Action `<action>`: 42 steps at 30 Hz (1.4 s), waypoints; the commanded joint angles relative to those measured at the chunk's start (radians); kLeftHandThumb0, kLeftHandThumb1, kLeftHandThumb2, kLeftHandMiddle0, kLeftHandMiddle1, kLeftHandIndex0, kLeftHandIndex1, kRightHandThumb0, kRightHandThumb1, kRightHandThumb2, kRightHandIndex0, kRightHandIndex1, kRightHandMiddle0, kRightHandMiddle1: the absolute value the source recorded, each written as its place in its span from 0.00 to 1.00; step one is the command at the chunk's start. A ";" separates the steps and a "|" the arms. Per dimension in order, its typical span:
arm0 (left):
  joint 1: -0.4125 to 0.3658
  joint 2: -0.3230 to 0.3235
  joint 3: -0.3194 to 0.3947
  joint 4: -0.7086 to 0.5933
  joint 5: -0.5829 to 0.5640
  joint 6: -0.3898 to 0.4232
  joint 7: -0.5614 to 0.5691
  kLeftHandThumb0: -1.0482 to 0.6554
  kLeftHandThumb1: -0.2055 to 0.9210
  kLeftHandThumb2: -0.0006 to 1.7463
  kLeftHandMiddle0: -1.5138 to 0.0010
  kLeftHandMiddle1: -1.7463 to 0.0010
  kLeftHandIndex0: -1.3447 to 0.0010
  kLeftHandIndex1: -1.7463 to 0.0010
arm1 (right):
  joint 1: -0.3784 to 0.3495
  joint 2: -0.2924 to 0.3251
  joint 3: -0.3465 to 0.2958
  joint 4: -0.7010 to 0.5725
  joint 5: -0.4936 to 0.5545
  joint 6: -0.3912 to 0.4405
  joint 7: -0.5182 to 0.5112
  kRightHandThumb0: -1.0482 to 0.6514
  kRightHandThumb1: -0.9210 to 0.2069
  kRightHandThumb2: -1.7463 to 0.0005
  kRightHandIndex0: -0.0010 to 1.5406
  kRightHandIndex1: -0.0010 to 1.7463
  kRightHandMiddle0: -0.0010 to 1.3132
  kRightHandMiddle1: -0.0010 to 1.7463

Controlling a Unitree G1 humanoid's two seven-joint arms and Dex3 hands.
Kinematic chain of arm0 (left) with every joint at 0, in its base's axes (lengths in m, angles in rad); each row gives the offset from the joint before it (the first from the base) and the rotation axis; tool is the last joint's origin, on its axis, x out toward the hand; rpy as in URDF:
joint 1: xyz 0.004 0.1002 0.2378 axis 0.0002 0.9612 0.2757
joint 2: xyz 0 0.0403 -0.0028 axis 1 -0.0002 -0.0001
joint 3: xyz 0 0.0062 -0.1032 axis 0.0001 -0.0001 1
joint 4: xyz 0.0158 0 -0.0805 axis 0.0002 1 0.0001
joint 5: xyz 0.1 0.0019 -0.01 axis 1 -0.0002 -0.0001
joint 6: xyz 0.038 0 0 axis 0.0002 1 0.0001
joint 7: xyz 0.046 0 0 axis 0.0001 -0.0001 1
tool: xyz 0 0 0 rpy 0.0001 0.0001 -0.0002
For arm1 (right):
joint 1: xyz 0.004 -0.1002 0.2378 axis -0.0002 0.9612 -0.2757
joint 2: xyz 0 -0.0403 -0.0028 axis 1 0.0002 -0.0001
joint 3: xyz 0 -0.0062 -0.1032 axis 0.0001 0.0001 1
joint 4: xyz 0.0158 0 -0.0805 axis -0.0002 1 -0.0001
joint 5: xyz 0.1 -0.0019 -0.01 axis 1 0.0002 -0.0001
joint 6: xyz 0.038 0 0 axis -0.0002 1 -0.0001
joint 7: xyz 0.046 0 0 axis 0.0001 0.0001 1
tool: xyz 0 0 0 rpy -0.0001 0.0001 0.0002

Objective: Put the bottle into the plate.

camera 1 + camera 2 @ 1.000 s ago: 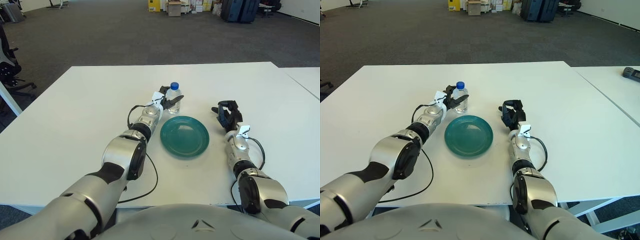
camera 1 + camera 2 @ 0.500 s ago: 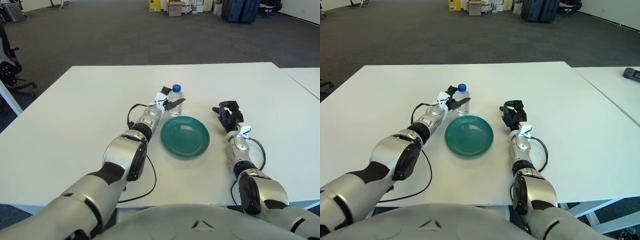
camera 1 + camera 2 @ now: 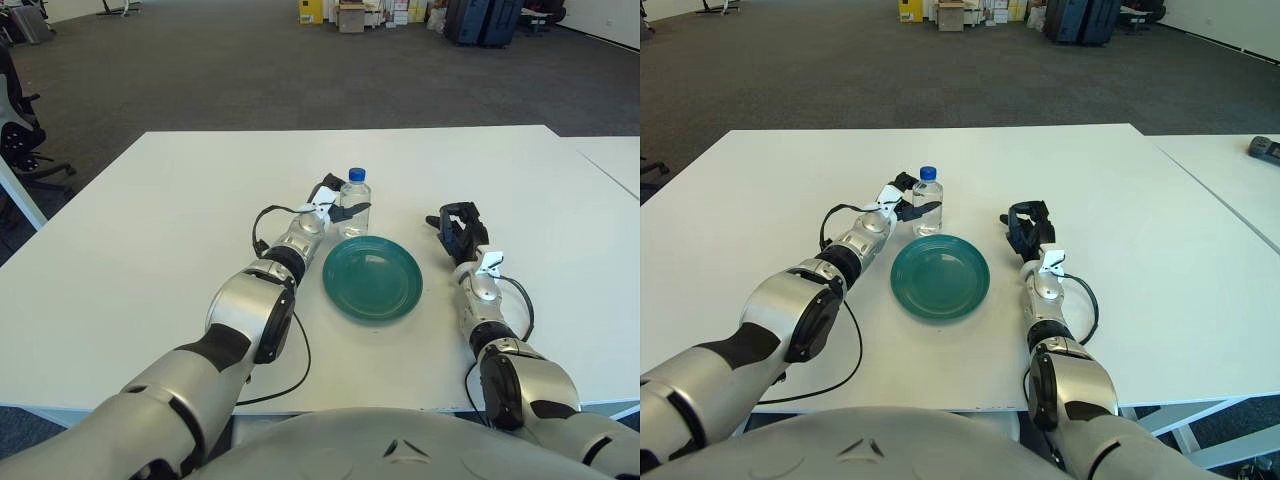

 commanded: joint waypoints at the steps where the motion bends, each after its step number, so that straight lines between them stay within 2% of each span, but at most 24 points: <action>1: -0.047 -0.060 -0.010 -0.005 0.009 -0.005 0.028 0.54 0.53 0.63 0.21 0.00 0.32 0.00 | 0.024 -0.003 -0.018 0.037 0.028 0.063 0.031 0.25 0.00 0.53 0.33 0.53 0.19 0.76; 5: -0.038 -0.052 -0.018 -0.007 0.012 -0.028 0.040 0.57 0.51 0.67 0.21 0.00 0.30 0.00 | 0.022 -0.006 -0.034 0.041 0.046 0.070 0.080 0.20 0.00 0.49 0.34 0.53 0.20 0.72; 13: -0.015 -0.028 -0.027 -0.007 0.016 -0.060 0.052 0.59 0.50 0.69 0.20 0.00 0.28 0.00 | 0.019 -0.008 -0.059 0.048 0.066 0.065 0.124 0.16 0.00 0.46 0.36 0.53 0.21 0.71; 23: 0.008 -0.003 0.002 -0.012 -0.011 -0.105 0.057 0.59 0.50 0.70 0.20 0.00 0.28 0.00 | 0.013 -0.009 -0.080 0.053 0.070 0.061 0.144 0.14 0.00 0.44 0.36 0.52 0.21 0.71; 42: 0.035 0.032 0.041 -0.021 -0.023 -0.172 0.097 0.59 0.49 0.71 0.19 0.00 0.27 0.00 | 0.010 -0.007 -0.077 0.063 0.072 0.063 0.159 0.13 0.00 0.44 0.37 0.52 0.22 0.71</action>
